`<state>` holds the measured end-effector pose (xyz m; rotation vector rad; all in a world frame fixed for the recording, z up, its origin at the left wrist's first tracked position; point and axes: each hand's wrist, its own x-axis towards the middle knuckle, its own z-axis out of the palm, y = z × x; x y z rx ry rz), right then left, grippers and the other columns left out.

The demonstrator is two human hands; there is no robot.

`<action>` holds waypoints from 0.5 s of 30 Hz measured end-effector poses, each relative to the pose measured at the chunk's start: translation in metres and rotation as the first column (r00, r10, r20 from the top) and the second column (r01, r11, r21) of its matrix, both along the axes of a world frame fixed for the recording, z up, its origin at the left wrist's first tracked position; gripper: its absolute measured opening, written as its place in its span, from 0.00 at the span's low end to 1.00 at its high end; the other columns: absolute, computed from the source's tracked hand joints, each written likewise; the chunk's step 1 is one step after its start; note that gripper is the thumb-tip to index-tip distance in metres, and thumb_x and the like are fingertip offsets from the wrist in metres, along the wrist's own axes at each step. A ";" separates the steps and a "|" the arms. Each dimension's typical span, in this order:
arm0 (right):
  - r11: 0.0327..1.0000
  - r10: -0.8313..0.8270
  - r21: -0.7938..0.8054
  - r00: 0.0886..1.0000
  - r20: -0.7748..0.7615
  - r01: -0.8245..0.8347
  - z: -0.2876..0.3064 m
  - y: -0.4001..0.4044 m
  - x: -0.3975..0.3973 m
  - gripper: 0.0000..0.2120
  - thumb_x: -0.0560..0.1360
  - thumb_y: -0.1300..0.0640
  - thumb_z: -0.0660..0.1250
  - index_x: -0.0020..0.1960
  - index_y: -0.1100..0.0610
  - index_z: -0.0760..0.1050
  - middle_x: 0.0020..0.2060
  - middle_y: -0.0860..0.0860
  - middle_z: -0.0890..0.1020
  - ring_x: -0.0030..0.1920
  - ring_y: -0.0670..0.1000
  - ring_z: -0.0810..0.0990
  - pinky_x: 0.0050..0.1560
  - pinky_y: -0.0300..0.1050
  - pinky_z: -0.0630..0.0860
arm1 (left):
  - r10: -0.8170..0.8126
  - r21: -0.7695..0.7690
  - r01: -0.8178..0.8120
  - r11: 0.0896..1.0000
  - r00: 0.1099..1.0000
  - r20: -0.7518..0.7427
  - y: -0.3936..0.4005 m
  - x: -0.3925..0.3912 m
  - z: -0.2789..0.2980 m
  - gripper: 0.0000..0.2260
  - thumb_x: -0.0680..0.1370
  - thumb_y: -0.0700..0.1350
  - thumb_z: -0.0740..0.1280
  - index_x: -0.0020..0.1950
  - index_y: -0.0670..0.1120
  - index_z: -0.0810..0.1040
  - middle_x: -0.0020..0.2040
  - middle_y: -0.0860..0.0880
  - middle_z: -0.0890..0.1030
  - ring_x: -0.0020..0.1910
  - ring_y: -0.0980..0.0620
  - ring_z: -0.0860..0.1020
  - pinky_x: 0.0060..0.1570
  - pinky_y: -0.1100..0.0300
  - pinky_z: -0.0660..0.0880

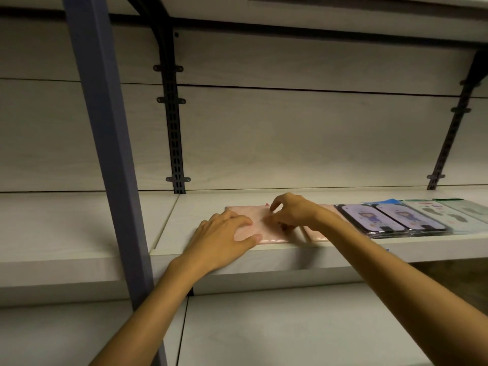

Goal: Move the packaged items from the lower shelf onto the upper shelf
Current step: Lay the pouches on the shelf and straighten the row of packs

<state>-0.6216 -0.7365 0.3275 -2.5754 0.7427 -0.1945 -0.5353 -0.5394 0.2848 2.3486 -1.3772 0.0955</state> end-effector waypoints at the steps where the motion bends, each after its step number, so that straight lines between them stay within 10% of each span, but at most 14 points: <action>1: 1.000 0.002 0.004 1.000 -0.007 -0.002 0.000 0.003 -0.002 0.21 0.75 0.47 0.70 0.64 0.56 0.76 0.50 0.55 0.83 0.46 0.53 0.82 0.50 0.45 0.78 | 0.005 -0.001 -0.005 1.000 1.000 0.002 0.000 -0.001 0.000 0.27 0.76 0.71 0.57 0.72 0.61 0.70 0.74 0.55 0.68 0.70 0.51 0.68 0.68 0.49 0.68; 7: 0.989 0.006 -0.147 0.997 0.075 0.005 -0.014 0.020 0.003 0.22 0.75 0.44 0.69 0.63 0.56 0.78 0.58 0.54 0.82 0.59 0.56 0.79 0.55 0.44 0.72 | 0.037 -0.023 -0.038 0.999 0.998 -0.048 0.006 0.003 0.001 0.23 0.77 0.65 0.62 0.70 0.60 0.72 0.74 0.55 0.67 0.71 0.49 0.67 0.65 0.53 0.67; 15: 0.929 -0.057 -0.353 0.985 0.164 0.113 -0.005 -0.027 -0.025 0.10 0.76 0.55 0.68 0.56 0.54 0.82 0.52 0.53 0.85 0.50 0.56 0.83 0.52 0.46 0.78 | 0.076 -0.013 -0.075 0.997 0.993 0.089 -0.001 0.005 0.011 0.20 0.75 0.65 0.63 0.65 0.60 0.74 0.70 0.56 0.71 0.70 0.51 0.64 0.66 0.51 0.64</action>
